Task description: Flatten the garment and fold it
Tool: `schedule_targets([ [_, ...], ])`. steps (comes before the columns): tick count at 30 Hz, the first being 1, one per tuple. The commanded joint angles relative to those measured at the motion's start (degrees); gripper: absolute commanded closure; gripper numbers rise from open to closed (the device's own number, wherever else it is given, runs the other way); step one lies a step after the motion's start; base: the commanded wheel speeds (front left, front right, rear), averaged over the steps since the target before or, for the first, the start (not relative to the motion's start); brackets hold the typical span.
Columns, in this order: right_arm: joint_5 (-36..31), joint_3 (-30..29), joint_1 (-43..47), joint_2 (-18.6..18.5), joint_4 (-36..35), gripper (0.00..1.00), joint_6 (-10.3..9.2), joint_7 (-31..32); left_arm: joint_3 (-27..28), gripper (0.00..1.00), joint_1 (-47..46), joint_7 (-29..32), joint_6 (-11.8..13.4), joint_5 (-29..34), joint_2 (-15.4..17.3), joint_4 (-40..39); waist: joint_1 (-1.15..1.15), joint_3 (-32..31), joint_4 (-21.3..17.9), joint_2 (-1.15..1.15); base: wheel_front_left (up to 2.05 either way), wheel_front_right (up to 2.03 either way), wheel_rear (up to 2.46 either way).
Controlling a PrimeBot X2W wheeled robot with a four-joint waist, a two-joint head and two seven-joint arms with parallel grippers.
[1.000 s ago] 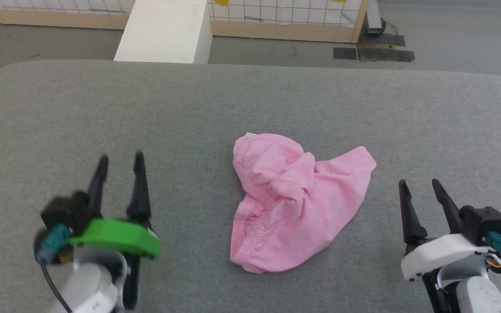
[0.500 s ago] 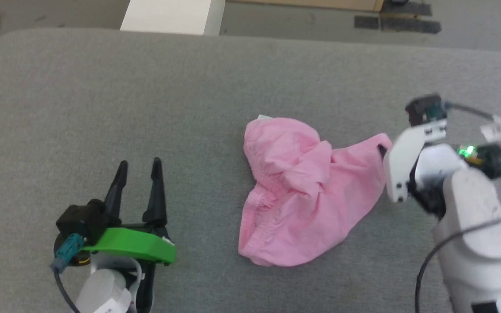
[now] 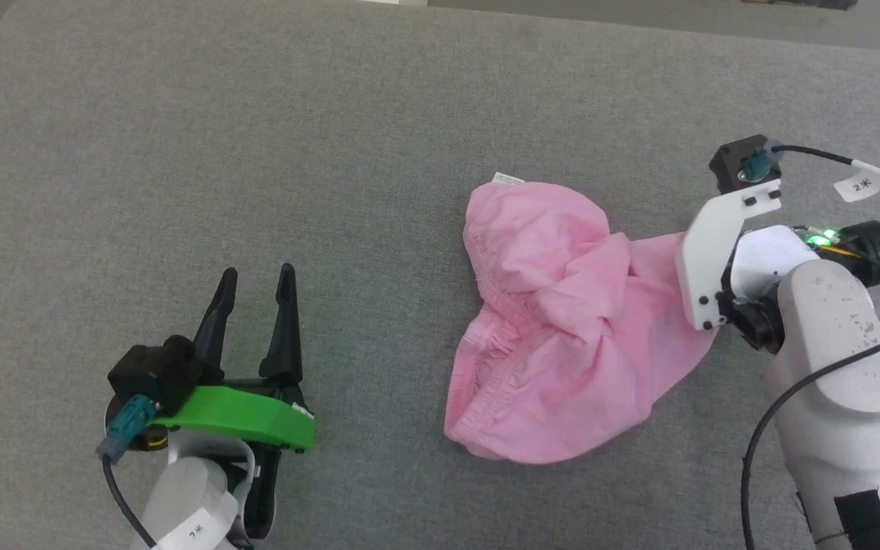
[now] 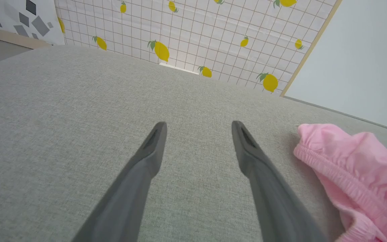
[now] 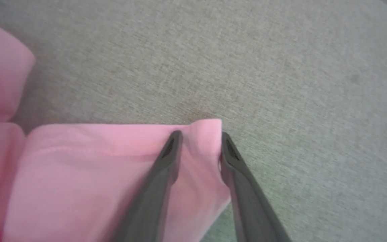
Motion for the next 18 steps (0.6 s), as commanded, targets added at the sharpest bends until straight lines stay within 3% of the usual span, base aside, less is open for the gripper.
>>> schedule_targets([
  [1, 1.58, 0.05, 1.77, 0.15, 0.47, 1.00, -0.03, -0.99, 0.34, 0.00, -0.41, -0.21, -0.51, 0.80, -0.50, 0.20, 0.00, -1.74, -1.47, 0.41, 0.00, 0.00, 0.00],
  [5, 6.93, -3.74, 4.04, -1.67, -6.31, 1.00, -0.03, -7.38, 1.90, 0.00, 0.47, -0.21, -0.71, 1.00, -0.91, 0.29, 0.00, -4.55, -3.74, 0.41, 0.00, 0.00, 0.00],
  [9, 9.33, -12.17, 11.56, -2.55, -15.66, 1.00, -0.03, -9.05, 2.67, 0.00, 1.89, -0.21, -0.88, 1.35, -1.19, 0.30, 0.00, -6.86, -5.94, 0.41, 0.00, 0.00, 0.00],
  [12, 9.58, -21.98, 25.51, 0.38, -27.57, 1.00, -0.03, -5.70, 3.01, 0.00, 3.20, -0.21, -1.08, 1.85, -1.37, 0.51, 0.00, -8.21, -8.26, 0.41, 0.00, 0.00, 0.00],
  [18, 14.92, -24.19, 38.29, 2.63, -29.86, 1.00, -0.03, 1.78, 2.62, 0.00, 3.84, -0.21, -1.35, 1.77, -1.49, 1.48, 0.00, -8.79, -9.90, 0.41, 0.00, 0.00, 0.00],
])
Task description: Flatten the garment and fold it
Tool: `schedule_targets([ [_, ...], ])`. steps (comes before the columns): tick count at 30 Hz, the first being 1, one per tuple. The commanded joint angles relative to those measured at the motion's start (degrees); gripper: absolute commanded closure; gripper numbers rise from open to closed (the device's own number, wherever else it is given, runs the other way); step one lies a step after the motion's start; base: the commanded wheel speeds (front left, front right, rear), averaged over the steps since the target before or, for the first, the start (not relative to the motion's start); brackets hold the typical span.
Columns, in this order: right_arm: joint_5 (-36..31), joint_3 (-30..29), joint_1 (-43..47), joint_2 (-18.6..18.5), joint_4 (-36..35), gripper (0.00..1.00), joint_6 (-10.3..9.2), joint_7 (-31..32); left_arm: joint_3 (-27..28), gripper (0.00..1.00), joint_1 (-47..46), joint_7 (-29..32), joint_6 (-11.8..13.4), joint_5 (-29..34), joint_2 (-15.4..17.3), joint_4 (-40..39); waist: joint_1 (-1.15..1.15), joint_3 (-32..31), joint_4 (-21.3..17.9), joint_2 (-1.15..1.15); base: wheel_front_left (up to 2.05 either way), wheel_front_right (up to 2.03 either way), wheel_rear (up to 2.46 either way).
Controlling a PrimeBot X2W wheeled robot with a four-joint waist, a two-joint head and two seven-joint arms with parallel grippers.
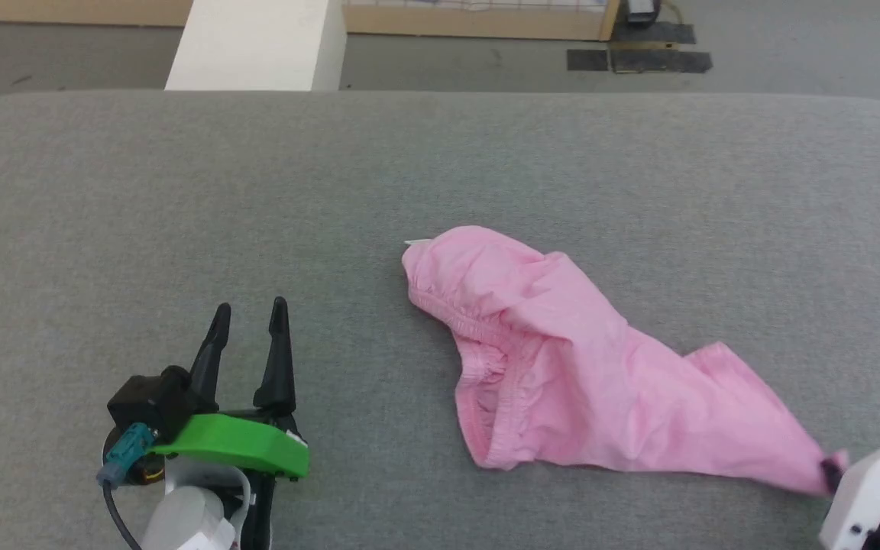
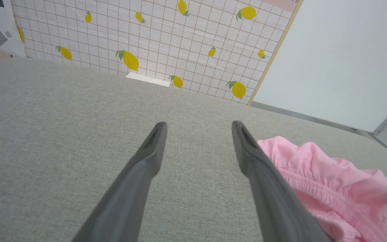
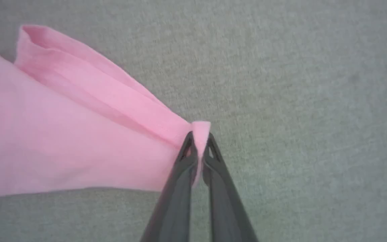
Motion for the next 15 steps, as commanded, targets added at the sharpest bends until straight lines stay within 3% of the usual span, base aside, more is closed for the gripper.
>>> schedule_targets([
  [1, 2.87, 1.12, 0.89, 0.13, 0.32, 1.00, -0.08, 0.82, 0.00, 0.00, 0.82, -0.21, -0.45, 0.19, -0.19, 0.35, 0.00, -1.04, -1.50, 0.41, 0.00, 0.00, 0.00],
  [3, 6.50, 1.43, 1.29, 0.15, 0.38, 1.00, -0.08, -1.38, 0.05, 0.00, 0.98, -0.21, -0.48, 0.13, -0.14, 0.71, 0.00, -1.18, -2.13, 0.41, 0.00, 0.00, 0.00],
  [4, 7.13, 1.22, 1.05, 0.15, 0.34, 0.00, -0.08, -3.38, 0.08, 0.00, 1.06, -0.21, -0.49, 0.10, -0.09, 0.90, 0.00, -1.27, -2.48, 0.41, 0.00, 0.00, 0.00],
  [10, 7.96, -2.72, -3.26, 0.17, -1.72, 0.00, -0.08, -19.22, -0.49, 0.00, -0.93, 3.02, -0.09, -1.30, 0.02, 1.36, 0.00, -1.11, -3.80, 0.41, 0.00, 0.00, 0.00],
  [12, 7.81, -4.41, -4.75, 0.17, -2.02, 0.00, -0.08, -23.55, -1.18, 0.00, -3.82, 6.32, -0.13, -2.04, 0.00, 0.76, 0.00, -0.54, -4.02, 0.41, 0.00, 0.00, 0.00],
  [15, 6.93, -5.23, -6.10, 0.17, -1.99, 0.00, -0.08, -26.66, -3.40, 0.00, -10.41, 15.87, -0.13, -2.93, 0.24, 1.14, 0.00, 0.78, -4.13, 0.41, 0.00, 0.00, 0.00],
])
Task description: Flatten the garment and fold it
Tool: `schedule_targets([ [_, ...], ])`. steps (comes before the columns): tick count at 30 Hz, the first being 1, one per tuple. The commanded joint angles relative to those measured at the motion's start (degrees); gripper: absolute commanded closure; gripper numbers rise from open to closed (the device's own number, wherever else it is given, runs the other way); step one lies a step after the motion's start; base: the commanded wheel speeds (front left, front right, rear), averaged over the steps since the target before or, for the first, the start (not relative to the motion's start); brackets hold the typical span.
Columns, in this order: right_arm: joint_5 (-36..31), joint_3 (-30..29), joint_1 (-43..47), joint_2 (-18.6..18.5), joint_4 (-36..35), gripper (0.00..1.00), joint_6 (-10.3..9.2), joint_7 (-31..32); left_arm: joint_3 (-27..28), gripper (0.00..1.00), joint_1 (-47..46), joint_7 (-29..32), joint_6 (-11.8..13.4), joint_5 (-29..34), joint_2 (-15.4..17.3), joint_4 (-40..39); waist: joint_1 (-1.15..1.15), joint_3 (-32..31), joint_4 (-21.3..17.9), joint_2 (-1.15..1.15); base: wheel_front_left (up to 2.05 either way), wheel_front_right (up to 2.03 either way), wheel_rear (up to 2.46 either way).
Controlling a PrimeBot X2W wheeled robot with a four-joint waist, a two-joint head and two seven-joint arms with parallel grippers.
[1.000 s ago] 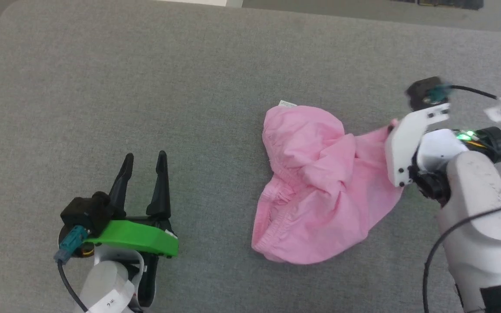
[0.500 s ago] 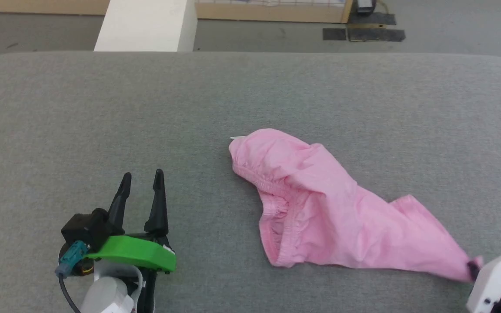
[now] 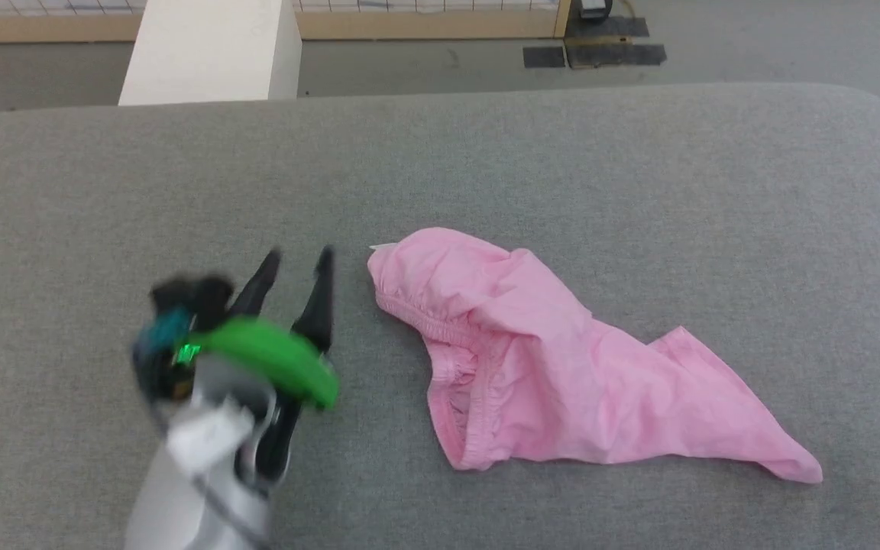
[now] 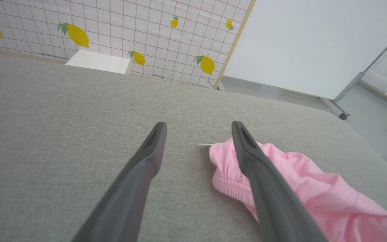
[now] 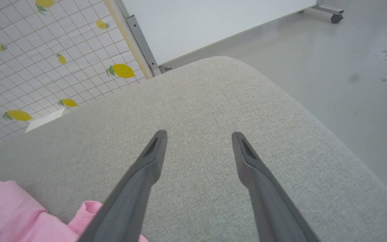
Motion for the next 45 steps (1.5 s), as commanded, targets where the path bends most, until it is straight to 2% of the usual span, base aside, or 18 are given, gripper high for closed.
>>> schedule_targets([
  [1, -0.23, 0.29, -1.05, 0.07, 0.19, 0.00, -0.08, -0.56, -0.98, 0.00, -3.66, 4.20, 0.01, -0.39, 0.22, 0.57, 0.00, 1.26, -0.22, 0.41, 0.00, 0.00, 0.00],
  [6, 1.20, 3.52, -2.91, 0.08, 1.61, 0.00, -0.08, -1.06, -6.55, 0.00, -14.23, 26.54, 1.54, 2.06, 2.28, 6.56, 0.00, 3.90, -1.68, 0.41, 0.00, 0.00, 0.00],
  [8, 1.54, 4.82, -3.47, 0.08, 2.25, 0.00, -0.08, -1.43, -8.64, 0.00, -16.89, 33.03, 1.97, 3.89, 3.39, 9.05, 0.00, 4.75, -2.53, 0.41, 0.00, 0.00, 0.00],
  [11, 1.63, 6.23, -3.97, 0.08, 3.21, 0.00, -0.08, -2.21, -10.67, 0.00, -18.27, 38.78, 2.10, 5.20, 4.13, 12.37, 0.00, 5.70, -3.57, 0.41, 0.00, 0.00, 0.00],
  [14, 1.15, 6.85, -4.07, 0.08, 4.16, 0.00, -0.08, -2.81, -11.68, 0.00, -17.52, 41.10, 1.46, 4.57, 4.23, 15.02, 0.00, 6.05, -4.09, 0.41, 0.00, 0.00, 0.00],
  [15, 1.05, 6.85, -4.07, 0.08, 4.35, 0.00, -0.08, -2.97, -11.89, 0.58, -17.21, 41.17, 1.21, 4.31, 4.27, 15.42, 0.00, 6.14, -4.07, 0.41, 0.00, 0.00, 0.00],
  [16, 0.78, 6.65, -3.95, 0.08, 4.58, 0.00, -0.08, -3.06, -12.00, 1.00, -16.78, 40.89, 0.88, 3.68, 4.09, 15.70, 0.00, 6.11, -3.80, 0.41, 0.00, 0.00, 0.00],
  [21, -0.26, 6.59, -4.01, 0.08, 5.35, 0.00, -0.08, -3.18, -10.21, 1.00, -17.01, 36.25, 0.08, 0.65, 3.89, 14.26, 0.00, 5.16, -2.11, 0.41, 0.00, 0.00, 0.00],
  [25, -1.25, 7.28, -4.38, 0.08, 5.84, 0.00, -0.08, -2.59, -6.70, 1.00, -19.51, 29.85, -0.55, -4.37, 2.66, 8.81, 0.00, 2.98, -0.27, 0.41, 0.00, 0.00, 0.00],
  [28, -1.68, 7.90, -4.41, 0.08, 5.85, 0.00, -0.08, -2.09, -4.16, 1.00, -19.23, 27.85, -0.63, -6.88, 3.35, 3.50, 0.00, 1.37, 0.99, 0.41, 0.00, 0.00, 0.00],
  [32, -2.23, 8.04, -3.99, 0.08, 5.51, 0.00, -0.08, -1.50, 0.55, 1.00, -13.24, 26.79, 1.99, -8.88, 5.29, -5.14, 0.00, -0.05, 3.23, 0.41, 0.00, 0.00, 0.00],
  [35, -2.13, 8.06, -3.70, 0.08, 5.37, 0.00, -0.08, -1.27, 3.64, 1.00, -3.96, 28.22, 5.98, -8.87, 6.89, -9.61, 0.00, -0.48, 5.15, 0.41, 0.00, 0.00, 0.00],
  [39, -2.14, 8.54, -3.42, 0.08, 5.66, 0.00, -0.08, -0.75, 4.80, 1.00, 7.12, 31.28, 8.93, -10.25, 6.39, -8.03, 0.00, -0.60, 8.00, 0.41, 0.00, 0.00, 0.00],
  [42, -2.43, 9.39, -3.48, 0.08, 5.86, 0.00, -0.08, -0.26, 4.76, 1.00, 10.08, 31.89, 9.19, -11.90, 4.94, -4.78, 0.00, -0.67, 9.70, 0.41, 0.00, 0.00, 0.00],
  [43, -2.69, 9.82, -3.56, 0.08, 5.85, 0.00, -0.08, -0.08, 4.87, 0.58, 10.34, 31.49, 9.02, -12.81, 4.08, -3.85, 0.00, -0.74, 10.40, 0.41, 0.00, 0.00, 0.00],
  [44, -2.81, 10.31, -3.74, 0.08, 5.83, 0.00, -0.08, 0.13, 4.85, 0.00, 10.39, 31.08, 8.83, -13.08, 3.78, -3.30, 0.00, -0.74, 10.77, 0.41, 0.00, 0.00, 0.00],
  [45, -2.93, 10.92, -4.06, 0.08, 5.75, 0.00, -0.08, 0.41, 5.10, 0.00, 10.24, 30.20, 8.46, -13.88, 3.20, -2.96, 0.00, -0.63, 11.32, 0.41, 0.00, 0.00, 0.00],
])
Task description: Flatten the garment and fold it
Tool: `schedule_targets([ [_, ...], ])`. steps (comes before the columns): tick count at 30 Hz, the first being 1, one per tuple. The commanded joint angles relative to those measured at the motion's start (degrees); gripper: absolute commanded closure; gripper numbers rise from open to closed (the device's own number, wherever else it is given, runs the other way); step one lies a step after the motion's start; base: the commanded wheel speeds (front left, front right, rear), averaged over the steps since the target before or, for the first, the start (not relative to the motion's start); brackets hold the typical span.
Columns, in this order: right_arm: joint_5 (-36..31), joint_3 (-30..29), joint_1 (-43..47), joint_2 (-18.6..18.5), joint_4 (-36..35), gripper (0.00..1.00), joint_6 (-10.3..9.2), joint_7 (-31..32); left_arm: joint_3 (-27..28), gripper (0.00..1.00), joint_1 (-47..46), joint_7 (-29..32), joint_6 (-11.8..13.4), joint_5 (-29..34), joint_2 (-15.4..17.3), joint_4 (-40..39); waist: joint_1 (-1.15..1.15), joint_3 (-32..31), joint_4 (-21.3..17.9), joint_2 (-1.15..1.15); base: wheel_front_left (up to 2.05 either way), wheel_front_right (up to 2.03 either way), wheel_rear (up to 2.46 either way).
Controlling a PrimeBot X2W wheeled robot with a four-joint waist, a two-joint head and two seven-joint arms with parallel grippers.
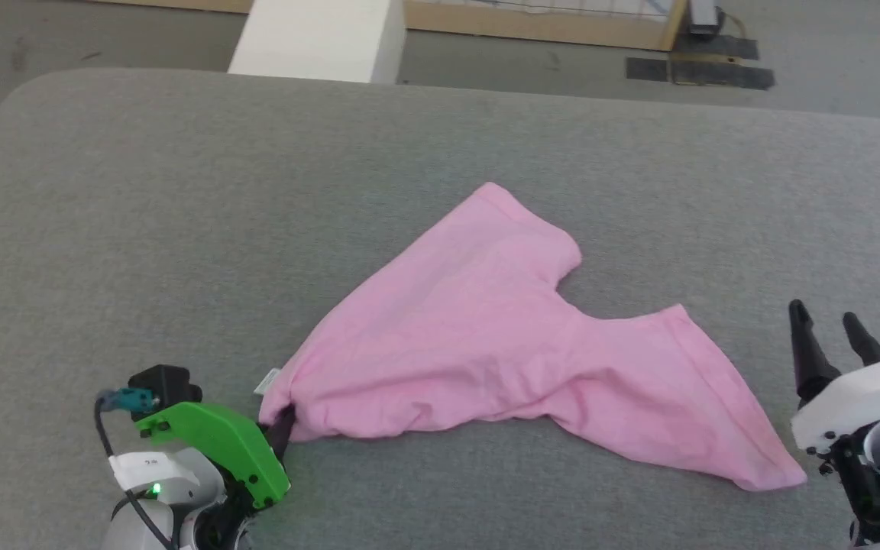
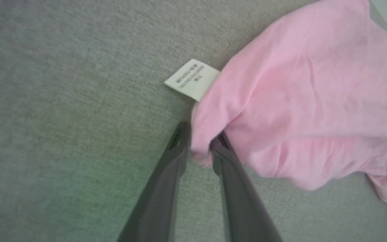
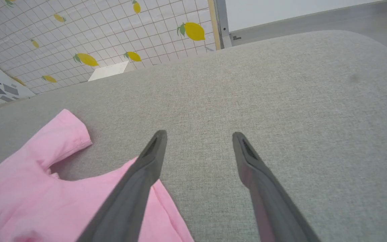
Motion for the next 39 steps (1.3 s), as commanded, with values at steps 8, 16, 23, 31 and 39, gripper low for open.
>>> schedule_targets([
  [8, -1.46, 8.31, -8.51, -0.03, 1.36, 0.00, -0.08, 3.27, 4.25, 0.00, -1.96, -24.07, -5.19, 3.62, 0.34, -3.64, 0.00, 1.47, 4.06, 0.41, 0.00, 0.00, 0.00],
  [16, -10.91, 20.00, -23.25, -0.03, 13.06, 0.00, -0.08, 18.85, 0.90, 0.00, -0.98, -42.69, -6.08, 12.05, -1.00, -0.99, 0.00, 5.93, 7.01, 0.41, 0.00, 0.00, 0.00],
  [23, -20.99, 24.23, -32.22, -0.56, 24.86, 0.00, -0.08, 27.32, -1.27, 0.00, -3.91, -44.95, -6.86, 12.16, -2.22, 3.61, 0.00, 9.81, 10.31, 0.41, 0.00, 0.00, 0.00],
  [31, -17.17, 29.29, -32.55, -0.75, 31.63, 1.00, -0.08, 30.99, -1.36, 0.00, -4.96, -45.47, -7.30, 11.52, -2.21, 6.30, 0.00, 9.53, 9.49, 0.41, 0.00, 0.00, 0.00],
  [39, -12.66, 19.84, -30.81, -2.81, 23.45, 1.00, -0.08, 21.90, -1.36, 0.00, -5.16, -45.01, -7.28, 11.13, -1.31, 6.33, 0.00, 6.11, 4.70, 0.41, 0.00, 0.00, 0.00],
])
